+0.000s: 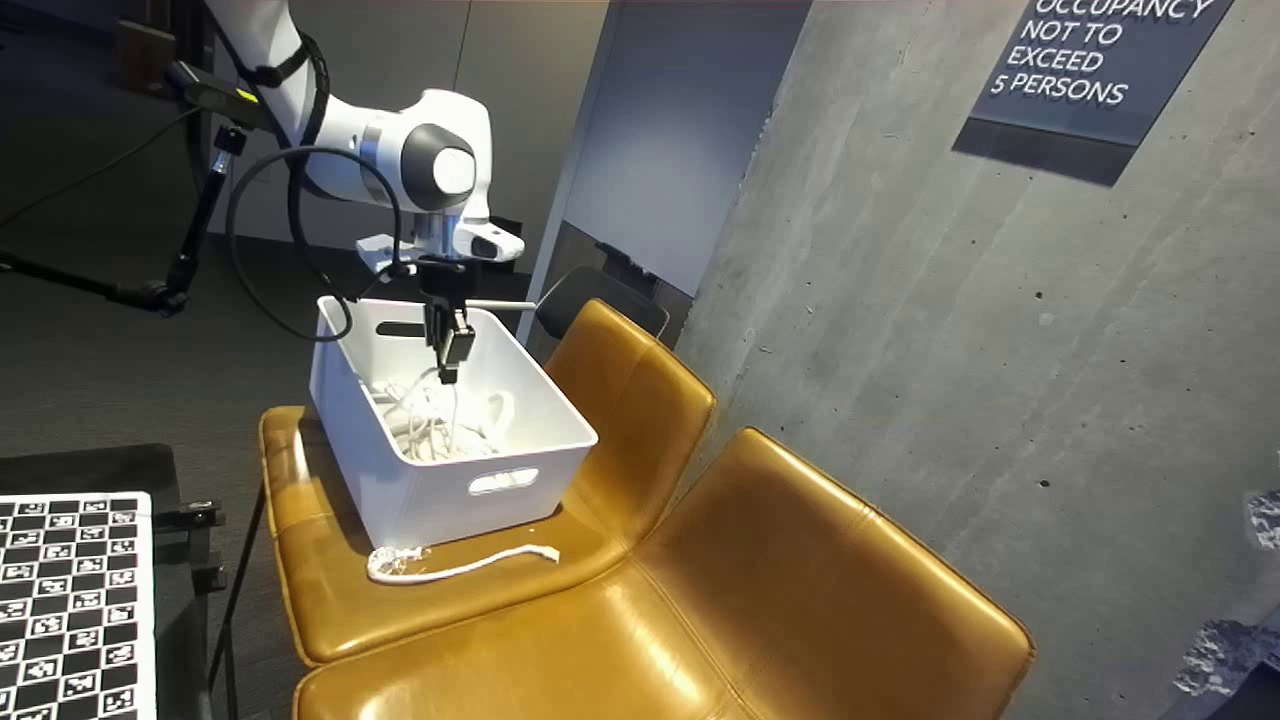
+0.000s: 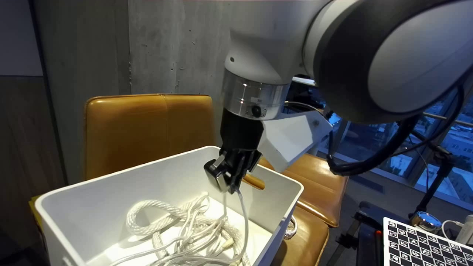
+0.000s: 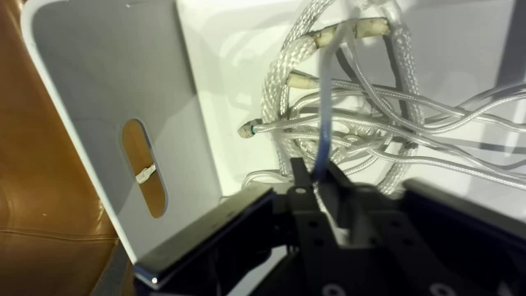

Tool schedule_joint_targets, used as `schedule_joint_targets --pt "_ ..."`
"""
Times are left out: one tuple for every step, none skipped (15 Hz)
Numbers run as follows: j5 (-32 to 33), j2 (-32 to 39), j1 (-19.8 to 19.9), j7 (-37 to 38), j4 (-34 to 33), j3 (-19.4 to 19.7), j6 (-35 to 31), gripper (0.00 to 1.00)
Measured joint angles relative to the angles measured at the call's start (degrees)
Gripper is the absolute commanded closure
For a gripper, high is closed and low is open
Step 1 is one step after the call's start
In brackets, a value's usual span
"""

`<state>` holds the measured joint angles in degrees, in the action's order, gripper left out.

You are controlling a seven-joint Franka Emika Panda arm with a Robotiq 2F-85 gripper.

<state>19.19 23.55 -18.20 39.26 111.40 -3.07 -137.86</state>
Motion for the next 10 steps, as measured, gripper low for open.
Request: schedule_joint_targets --pt "0.10 -0.78 -0.03 0.00 1.22 0.01 -1.23 0.47" --pt "0.10 -1.92 -0.03 -0.04 2.13 0.01 -1.94 0.41" --pt "0.10 -3.47 0.01 -0.10 2.88 0.01 -2.41 0.32" --pt "0.06 -5.36 0.10 -0.26 3.47 0.01 -2.50 0.26" --pt "-0.06 -7.62 0.29 -0.60 3.97 0.02 -2.38 0.19" --pt "-0.39 -10.17 0.64 -1.03 4.47 0.02 -1.79 0.11" --pt "-1.02 -12.95 1.24 -1.70 5.14 0.02 -0.66 0.05" --pt "-1.71 -15.82 2.17 -2.53 6.14 0.03 0.41 0.01" --pt "-2.34 -18.53 3.43 -3.50 7.37 0.04 1.39 0.00" --pt "-2.79 -20.96 5.02 -4.55 8.91 0.12 1.95 0.00"
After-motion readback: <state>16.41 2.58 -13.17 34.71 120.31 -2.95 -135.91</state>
